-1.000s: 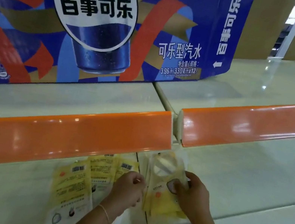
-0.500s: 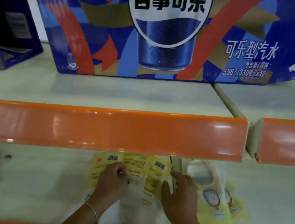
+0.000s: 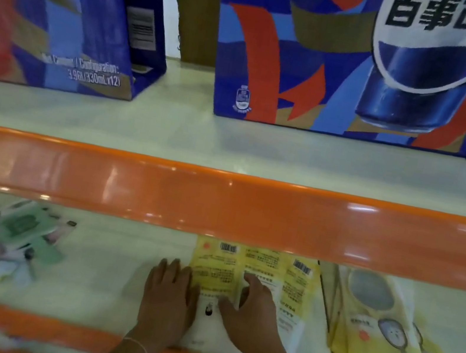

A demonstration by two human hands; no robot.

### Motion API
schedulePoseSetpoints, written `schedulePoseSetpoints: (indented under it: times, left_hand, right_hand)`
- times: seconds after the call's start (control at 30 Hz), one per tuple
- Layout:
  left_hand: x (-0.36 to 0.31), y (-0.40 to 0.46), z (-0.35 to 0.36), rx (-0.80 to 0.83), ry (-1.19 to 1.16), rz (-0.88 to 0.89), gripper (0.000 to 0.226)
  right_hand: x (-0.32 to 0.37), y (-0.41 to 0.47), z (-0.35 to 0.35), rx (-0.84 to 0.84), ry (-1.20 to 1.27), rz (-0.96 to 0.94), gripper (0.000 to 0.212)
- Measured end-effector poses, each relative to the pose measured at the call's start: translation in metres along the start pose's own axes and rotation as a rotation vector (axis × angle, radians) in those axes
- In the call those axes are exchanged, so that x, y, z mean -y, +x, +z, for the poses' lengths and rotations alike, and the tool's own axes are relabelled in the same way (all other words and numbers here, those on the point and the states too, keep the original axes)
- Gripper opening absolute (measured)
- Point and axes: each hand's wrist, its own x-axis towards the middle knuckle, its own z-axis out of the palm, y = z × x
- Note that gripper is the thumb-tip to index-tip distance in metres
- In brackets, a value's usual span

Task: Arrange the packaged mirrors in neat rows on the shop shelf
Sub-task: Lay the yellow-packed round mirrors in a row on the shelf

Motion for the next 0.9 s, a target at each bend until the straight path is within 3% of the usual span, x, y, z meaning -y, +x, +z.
schedulePoseSetpoints:
  times: [0.17,0.27,0.4,0.6,0.83,0.9]
  left_hand:
    - [0.004,0.001,-0.005,0.007,-0.221,-0.055,0.052]
    - [0.006,0.002,-0.009,-0.019,-0.356,-0.092,0.038]
    - [0.011,0.004,-0.007,-0.046,-0.449,-0.067,0.034]
    - [0.006,-0.004,-0.025,-0.108,-0.729,-0.029,0.034]
    - [-0.012,-0.003,-0.047,0.153,-1.206,-0.218,0.019]
    - [-0.022,0.0,-0.046,0.198,-1.209,-0.206,0.018]
  right_hand:
    - [0.014,-0.013,0.014,0.037,0.203,0.09,0.077]
    - [0.015,-0.018,0.018,-0.018,0.27,0.076,0.058]
    - [0.014,-0.026,0.014,-0.044,0.536,0.107,0.032]
    - [-0.002,-0.036,0.003,-0.015,0.89,0.1,0.031]
    - [-0.014,-0.038,-0.01,0.07,1.05,0.094,0.034]
    - [-0.019,-0.039,-0.018,0.077,1.017,0.115,0.034]
